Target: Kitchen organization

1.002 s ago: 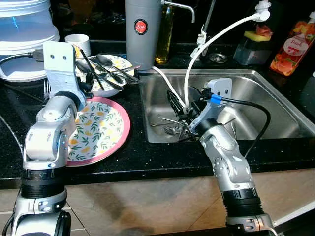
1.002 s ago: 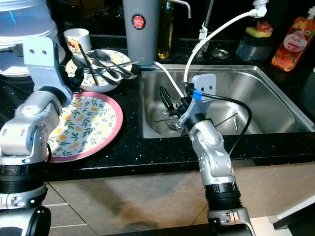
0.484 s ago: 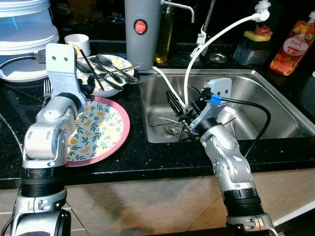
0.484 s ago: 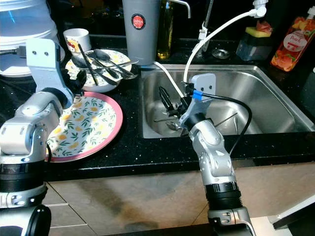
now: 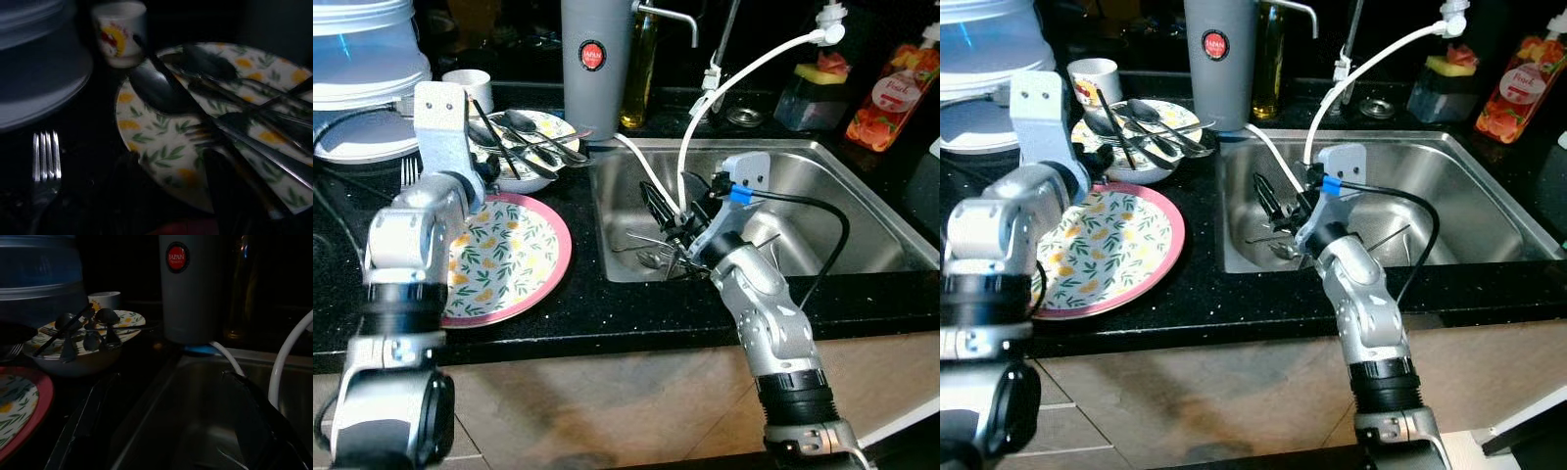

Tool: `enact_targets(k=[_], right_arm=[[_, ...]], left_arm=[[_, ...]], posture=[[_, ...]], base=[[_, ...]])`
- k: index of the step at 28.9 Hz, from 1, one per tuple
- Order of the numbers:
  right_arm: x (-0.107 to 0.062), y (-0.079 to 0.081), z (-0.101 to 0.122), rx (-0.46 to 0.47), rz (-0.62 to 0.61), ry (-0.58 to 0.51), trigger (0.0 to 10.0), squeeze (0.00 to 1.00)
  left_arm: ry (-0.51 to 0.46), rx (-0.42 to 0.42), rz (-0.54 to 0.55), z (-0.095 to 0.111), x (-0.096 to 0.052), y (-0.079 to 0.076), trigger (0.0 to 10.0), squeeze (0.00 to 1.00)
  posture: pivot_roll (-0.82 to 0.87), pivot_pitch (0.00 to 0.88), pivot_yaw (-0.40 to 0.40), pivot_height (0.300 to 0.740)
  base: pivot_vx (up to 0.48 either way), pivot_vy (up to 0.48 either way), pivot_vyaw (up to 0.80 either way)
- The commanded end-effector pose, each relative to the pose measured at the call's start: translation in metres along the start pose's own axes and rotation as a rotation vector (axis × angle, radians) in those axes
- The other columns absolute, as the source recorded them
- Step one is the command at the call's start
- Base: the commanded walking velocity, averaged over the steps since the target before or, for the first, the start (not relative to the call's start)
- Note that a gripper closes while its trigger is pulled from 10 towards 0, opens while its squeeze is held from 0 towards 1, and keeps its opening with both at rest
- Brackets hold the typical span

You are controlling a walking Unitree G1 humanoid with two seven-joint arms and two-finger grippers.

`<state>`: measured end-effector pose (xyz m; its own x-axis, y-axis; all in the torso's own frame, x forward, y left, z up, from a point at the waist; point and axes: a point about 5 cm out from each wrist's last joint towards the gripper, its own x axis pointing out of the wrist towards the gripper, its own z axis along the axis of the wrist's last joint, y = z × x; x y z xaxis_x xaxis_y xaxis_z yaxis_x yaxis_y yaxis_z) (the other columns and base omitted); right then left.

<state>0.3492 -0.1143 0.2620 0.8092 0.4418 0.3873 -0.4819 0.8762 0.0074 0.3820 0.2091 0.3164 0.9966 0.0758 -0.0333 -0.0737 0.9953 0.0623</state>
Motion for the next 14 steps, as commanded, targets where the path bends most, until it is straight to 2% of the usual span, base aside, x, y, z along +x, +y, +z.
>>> enact_targets(k=[1, 5, 6, 9, 10, 11, 12, 14], right_arm=[[0.0, -0.002, 0.002, 0.012, 0.005, 0.009, 10.0, 0.0], [0.001, -0.003, 0.004, 0.025, 0.003, 0.006, 10.0, 0.0], [0.001, -0.004, 0.006, 0.037, 0.0, 0.002, 10.0, 0.0], [0.001, -0.005, 0.008, 0.044, -0.001, -0.003, 10.0, 0.0], [0.002, -0.005, 0.009, 0.052, -0.002, -0.007, 10.0, 0.0], [0.001, -0.006, 0.012, 0.067, -0.003, -0.014, 10.0, 0.0], [0.001, -0.006, 0.013, 0.077, -0.001, -0.017, 10.0, 0.0], [0.0, -0.007, 0.014, 0.093, 0.005, -0.02, 10.0, 0.0]], left_arm=[[0.029, 0.038, -0.01, 0.001, 0.004, 0.001, 10.0, 0.0], [0.056, 0.081, -0.026, 0.004, 0.008, 0.0, 10.0, 0.0], [0.049, 0.117, -0.026, 0.007, 0.009, 0.001, 10.0, 0.0], [0.012, 0.126, -0.018, 0.014, 0.008, 0.002, 10.0, 0.0], [-0.031, 0.111, 0.005, 0.02, 0.006, 0.005, 10.0, 0.0], [-0.188, 0.042, 0.067, 0.037, -0.001, 0.014, 10.0, 0.0], [-0.257, 0.002, 0.081, 0.043, -0.006, 0.019, 10.0, 0.0], [-0.311, -0.065, 0.037, 0.043, -0.017, 0.025, 10.0, 0.0]], posture=[[0.02, 0.103, -0.051, 0.74], [0.02, 0.1, -0.047, 0.74], [0.02, 0.101, -0.047, 0.74], [0.02, 0.104, -0.044, 0.74], [0.02, 0.109, -0.039, 0.74], [0.01, 0.116, -0.034, 0.74], [0.01, 0.118, -0.033, 0.74], [0.01, 0.118, -0.033, 0.74]], base=[[0.0, 0.0, 0.0], [0.0, 0.0, 0.0], [0.0, 0.0, 0.0], [0.0, 0.0, 0.0], [0.0, 0.0, 0.0], [0.0, 0.0, 0.0], [0.0, 0.0, 0.0], [0.0, 0.0, 0.0]])
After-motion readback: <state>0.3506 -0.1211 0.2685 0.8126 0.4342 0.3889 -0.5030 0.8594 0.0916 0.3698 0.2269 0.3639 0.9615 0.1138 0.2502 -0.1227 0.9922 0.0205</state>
